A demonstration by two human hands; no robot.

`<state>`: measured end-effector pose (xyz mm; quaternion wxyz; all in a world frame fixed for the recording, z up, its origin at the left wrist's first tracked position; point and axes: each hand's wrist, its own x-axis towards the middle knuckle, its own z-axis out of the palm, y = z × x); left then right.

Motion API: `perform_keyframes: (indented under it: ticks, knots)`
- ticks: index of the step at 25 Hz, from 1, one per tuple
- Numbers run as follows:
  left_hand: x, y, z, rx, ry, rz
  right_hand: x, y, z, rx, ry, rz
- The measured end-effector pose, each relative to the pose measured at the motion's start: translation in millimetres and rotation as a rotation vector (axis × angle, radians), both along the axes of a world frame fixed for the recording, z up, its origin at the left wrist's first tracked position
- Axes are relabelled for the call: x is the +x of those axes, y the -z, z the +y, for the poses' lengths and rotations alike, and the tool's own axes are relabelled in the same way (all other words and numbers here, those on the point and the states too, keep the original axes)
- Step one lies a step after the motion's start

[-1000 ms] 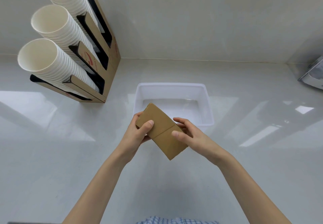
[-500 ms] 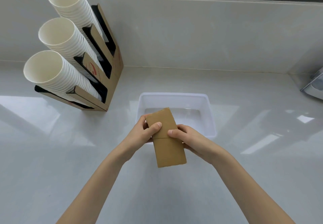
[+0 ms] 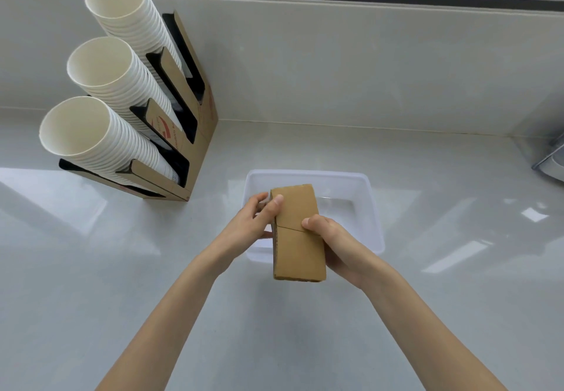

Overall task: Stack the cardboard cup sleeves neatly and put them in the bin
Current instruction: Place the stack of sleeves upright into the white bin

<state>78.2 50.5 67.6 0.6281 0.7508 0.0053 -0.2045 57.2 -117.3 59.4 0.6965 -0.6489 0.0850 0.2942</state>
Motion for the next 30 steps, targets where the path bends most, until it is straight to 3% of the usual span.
perform_keyframes:
  ticks: [11, 23, 30]
  knots:
    - [40, 29, 39, 0.212, -0.274, -0.021, 58, 11, 1, -0.102, 0.107, 0.069]
    - [48, 51, 39, 0.239, -0.208, 0.063, 85, 65, 32, -0.235, 0.100, 0.245]
    - [48, 51, 38, 0.237, -0.224, 0.059, 90, 76, 49, -0.252, 0.052, 0.200]
